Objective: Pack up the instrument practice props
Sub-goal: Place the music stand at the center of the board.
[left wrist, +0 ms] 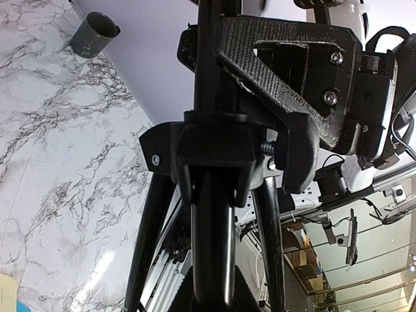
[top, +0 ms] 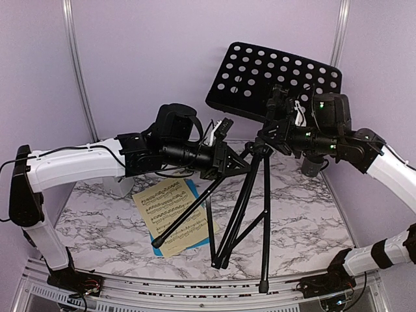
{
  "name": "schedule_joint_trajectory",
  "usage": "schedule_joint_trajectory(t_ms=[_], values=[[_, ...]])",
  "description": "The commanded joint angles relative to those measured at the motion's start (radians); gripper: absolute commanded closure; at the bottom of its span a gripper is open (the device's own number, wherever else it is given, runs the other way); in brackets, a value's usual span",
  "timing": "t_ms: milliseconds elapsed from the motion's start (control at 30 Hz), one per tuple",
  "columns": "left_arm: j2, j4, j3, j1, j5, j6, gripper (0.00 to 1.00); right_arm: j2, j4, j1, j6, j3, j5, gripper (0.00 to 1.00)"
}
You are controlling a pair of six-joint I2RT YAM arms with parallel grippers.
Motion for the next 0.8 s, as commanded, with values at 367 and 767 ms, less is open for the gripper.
schedule_joint_trajectory(t_ms=[367, 767], values=[[-0.081, -0.162, 0.109, 0.120, 0.018, 0.040, 1.00, -0.110, 0.287, -0.085, -0.068, -0.210, 0.023, 1.00], [0.027, -0.576, 0.383, 0.184, 0.150, 0.229, 1.00, -0.154, 0.396, -0.085, 0.038, -0.393, 0.047, 1.00]])
